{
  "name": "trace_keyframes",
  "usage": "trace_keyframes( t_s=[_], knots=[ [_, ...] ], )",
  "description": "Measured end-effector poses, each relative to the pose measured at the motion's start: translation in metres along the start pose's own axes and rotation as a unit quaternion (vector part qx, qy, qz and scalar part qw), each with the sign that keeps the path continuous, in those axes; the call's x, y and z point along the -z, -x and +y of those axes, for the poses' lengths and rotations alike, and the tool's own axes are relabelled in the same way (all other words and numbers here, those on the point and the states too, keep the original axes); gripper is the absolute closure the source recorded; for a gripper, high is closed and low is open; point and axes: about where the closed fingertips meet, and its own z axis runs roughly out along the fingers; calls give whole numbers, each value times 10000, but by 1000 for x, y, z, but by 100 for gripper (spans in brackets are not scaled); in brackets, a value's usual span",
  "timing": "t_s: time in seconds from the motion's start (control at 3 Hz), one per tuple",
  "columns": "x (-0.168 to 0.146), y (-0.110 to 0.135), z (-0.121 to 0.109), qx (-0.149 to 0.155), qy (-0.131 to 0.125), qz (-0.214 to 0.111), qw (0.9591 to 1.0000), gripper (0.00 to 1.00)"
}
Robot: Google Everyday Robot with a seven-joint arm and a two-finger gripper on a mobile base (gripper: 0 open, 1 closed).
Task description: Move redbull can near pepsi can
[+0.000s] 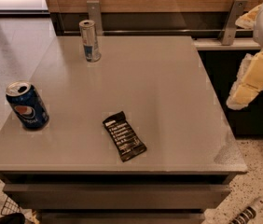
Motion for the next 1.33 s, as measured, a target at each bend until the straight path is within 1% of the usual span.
trace_keyframes(
  t_s=[0.33,0.67,1.0,1.33],
  knots=[
    [-40,15,-30,-402,-95,-754,9963,0],
    [-94,49,-56,-958,-123,-2141,9720,0],
    [-116,79,-78,-1234,-322,-3079,9428,0],
    [-125,112,-96,-1441,-603,-3889,9080,0]
  ],
)
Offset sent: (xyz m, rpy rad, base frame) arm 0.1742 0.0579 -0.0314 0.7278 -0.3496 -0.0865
